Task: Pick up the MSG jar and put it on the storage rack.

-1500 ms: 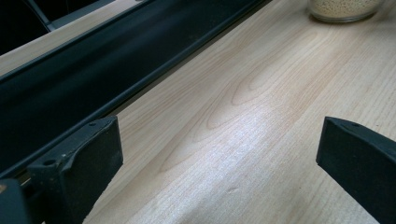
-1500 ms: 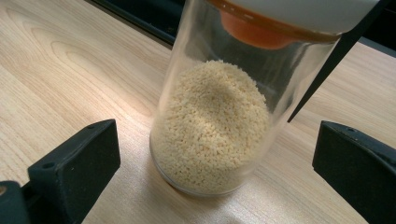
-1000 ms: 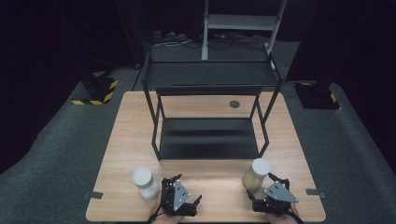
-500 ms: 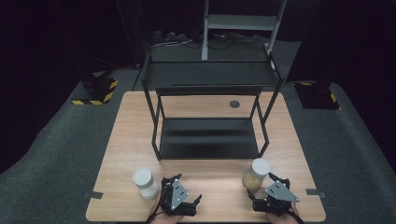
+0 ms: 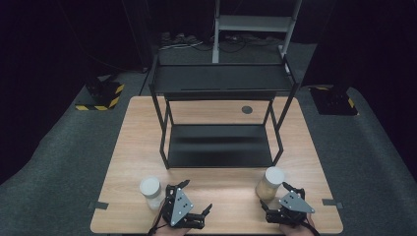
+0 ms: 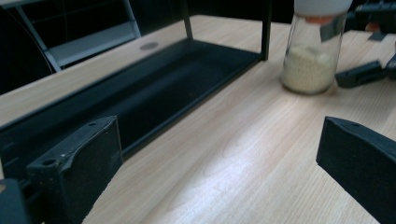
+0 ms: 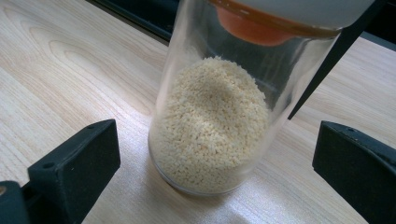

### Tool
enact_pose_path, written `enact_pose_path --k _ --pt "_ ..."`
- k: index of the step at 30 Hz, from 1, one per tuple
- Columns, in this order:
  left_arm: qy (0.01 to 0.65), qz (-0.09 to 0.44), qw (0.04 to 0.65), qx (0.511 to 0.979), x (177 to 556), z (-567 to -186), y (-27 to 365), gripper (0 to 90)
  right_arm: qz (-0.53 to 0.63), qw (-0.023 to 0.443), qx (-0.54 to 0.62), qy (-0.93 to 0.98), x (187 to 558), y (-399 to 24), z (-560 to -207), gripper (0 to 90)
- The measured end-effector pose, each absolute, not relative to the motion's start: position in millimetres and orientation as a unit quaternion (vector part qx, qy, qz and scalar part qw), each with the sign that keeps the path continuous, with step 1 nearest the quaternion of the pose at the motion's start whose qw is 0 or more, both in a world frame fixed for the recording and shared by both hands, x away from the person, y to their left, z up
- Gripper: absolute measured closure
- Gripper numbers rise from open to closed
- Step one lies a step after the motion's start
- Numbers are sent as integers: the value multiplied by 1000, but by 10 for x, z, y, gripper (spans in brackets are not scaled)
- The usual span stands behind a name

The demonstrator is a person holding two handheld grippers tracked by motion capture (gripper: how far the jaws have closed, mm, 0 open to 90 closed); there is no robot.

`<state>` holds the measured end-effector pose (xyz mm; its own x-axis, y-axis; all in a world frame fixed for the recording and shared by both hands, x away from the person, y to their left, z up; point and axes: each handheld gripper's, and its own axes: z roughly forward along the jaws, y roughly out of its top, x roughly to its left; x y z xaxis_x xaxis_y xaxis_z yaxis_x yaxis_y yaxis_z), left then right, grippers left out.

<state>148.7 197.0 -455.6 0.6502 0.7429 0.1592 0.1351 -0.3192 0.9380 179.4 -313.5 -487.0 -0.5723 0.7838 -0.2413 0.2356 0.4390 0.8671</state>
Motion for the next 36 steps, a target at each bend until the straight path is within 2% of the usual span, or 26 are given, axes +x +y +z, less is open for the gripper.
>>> enact_pose_path --k 18,36 --pt "299 314 546 717 1343 -4378 2240 5 415 330 322 784 1794 -3128 -4869 0" --pt "324 343 536 699 1265 -4334 2472 5 414 329 321 786 1796 -3123 -4866 0"
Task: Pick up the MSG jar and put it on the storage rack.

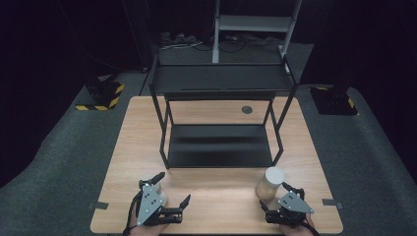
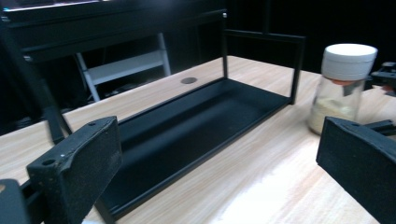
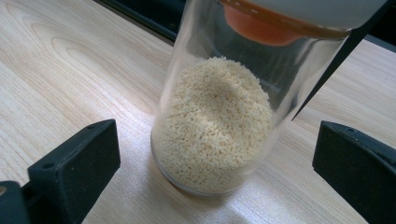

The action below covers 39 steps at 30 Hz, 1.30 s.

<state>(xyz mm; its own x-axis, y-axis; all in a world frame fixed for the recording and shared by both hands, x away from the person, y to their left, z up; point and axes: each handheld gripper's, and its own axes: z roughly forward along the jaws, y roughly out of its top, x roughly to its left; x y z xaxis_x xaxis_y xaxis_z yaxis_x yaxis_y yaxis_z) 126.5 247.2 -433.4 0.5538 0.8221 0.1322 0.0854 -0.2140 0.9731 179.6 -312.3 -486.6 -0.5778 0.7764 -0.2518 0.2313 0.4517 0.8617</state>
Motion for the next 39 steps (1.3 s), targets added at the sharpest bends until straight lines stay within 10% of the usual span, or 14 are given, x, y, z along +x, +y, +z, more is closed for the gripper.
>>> enact_pose_path --k 39 --pt "401 371 488 681 1131 -4517 2778 4 419 325 318 786 1801 -3149 -4869 0"
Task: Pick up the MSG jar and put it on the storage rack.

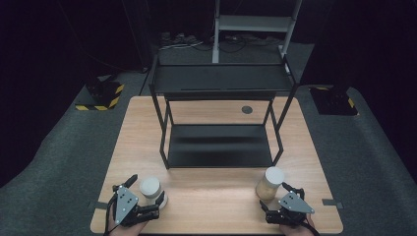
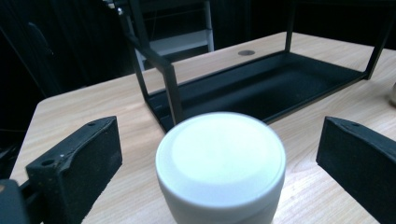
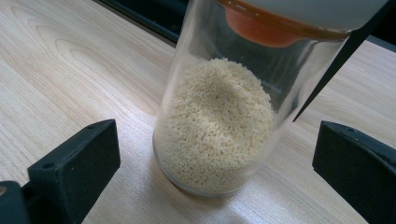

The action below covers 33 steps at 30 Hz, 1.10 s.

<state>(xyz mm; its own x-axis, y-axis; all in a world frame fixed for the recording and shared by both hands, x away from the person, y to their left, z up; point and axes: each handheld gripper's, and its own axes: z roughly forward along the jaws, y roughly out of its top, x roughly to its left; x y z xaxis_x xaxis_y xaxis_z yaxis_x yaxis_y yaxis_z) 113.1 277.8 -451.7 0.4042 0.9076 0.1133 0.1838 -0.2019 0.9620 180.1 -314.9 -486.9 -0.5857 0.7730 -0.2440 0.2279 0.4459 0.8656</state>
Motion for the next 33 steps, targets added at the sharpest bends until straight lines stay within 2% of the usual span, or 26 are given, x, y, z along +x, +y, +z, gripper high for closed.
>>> enact_pose_path --k 12,26,33 --pt "428 339 502 671 1178 -4653 2837 4 418 326 317 786 1798 -3142 -4868 0" --pt "440 328 501 669 1230 -4714 2885 4 415 328 316 787 1796 -3130 -4867 0" --pt "433 318 508 673 1265 -4761 2924 78 416 329 317 786 1790 -3131 -4871 0"
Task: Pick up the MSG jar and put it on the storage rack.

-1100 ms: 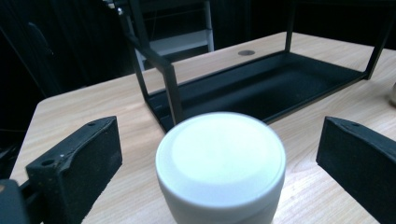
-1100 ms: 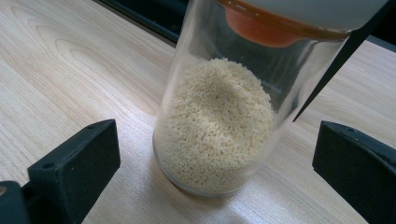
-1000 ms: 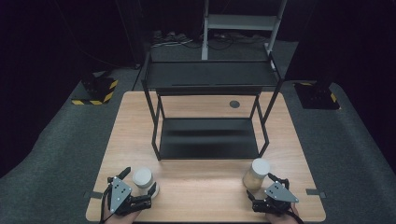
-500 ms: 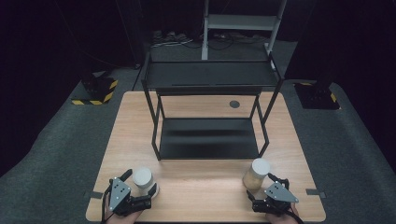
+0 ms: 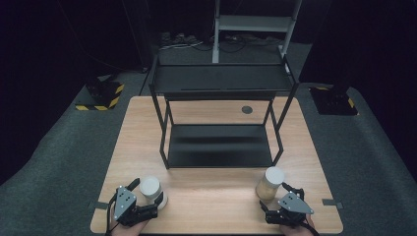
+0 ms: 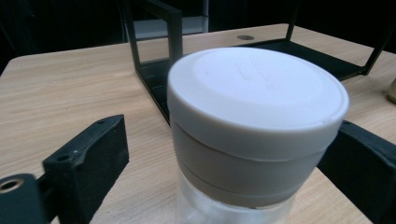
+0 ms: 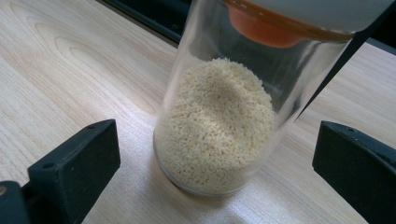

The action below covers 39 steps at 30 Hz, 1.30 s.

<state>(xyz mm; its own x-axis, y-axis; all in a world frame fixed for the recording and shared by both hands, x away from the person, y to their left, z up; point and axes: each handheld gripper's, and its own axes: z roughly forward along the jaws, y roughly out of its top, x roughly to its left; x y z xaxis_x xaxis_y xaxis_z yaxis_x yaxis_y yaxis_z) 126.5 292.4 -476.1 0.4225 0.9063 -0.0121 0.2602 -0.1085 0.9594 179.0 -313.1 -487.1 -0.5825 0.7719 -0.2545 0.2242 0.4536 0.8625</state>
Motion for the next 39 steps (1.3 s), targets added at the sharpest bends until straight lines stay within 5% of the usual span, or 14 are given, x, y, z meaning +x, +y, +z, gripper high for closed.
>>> enact_pose_path --k 10,39 --pt "405 317 517 684 1264 -4803 3003 324 410 327 317 790 1812 -3115 -4855 0" --pt "391 313 538 678 1277 -4682 2846 344 414 328 310 790 1799 -3131 -4866 0"
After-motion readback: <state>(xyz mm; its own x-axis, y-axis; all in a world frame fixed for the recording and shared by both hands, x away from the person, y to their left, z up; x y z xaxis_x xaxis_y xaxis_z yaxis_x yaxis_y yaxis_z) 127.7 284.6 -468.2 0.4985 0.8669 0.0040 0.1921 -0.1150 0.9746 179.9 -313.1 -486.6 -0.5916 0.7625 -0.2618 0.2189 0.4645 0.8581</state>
